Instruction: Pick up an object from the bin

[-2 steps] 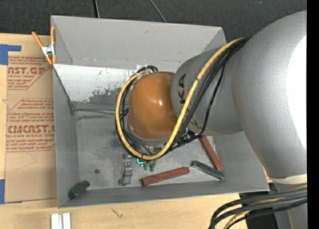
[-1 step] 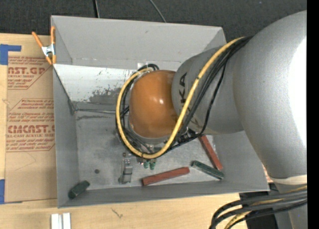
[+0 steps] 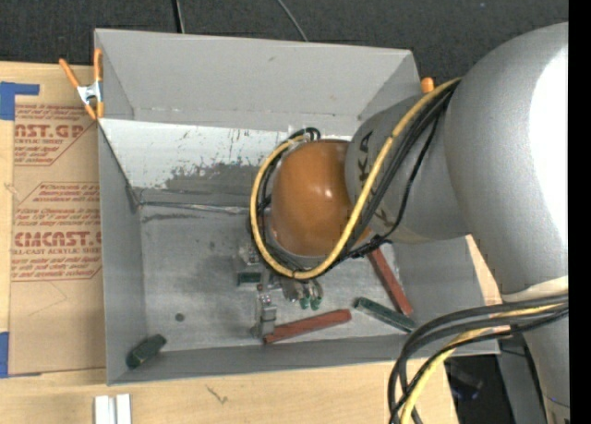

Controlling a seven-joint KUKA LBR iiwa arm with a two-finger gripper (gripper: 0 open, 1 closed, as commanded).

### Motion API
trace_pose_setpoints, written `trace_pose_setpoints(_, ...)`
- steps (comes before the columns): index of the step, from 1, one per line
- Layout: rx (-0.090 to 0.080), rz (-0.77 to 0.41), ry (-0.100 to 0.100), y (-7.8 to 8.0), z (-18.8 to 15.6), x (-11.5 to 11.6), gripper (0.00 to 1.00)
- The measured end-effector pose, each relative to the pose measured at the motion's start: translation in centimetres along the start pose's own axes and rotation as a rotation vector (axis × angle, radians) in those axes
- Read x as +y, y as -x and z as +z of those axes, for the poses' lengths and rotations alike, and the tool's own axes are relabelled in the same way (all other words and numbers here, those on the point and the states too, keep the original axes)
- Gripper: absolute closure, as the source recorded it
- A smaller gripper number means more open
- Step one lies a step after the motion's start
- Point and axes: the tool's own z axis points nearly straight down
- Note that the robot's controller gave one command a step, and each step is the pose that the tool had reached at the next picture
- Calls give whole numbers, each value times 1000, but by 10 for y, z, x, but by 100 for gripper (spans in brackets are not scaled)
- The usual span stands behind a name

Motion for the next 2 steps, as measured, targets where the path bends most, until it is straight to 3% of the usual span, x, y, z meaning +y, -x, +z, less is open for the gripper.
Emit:
trace_pose_setpoints(1, 4, 70, 0, 3, -2, -20, 0)
trace_pose_setpoints(2, 1, 137, 0, 20, -10, -35, 0)
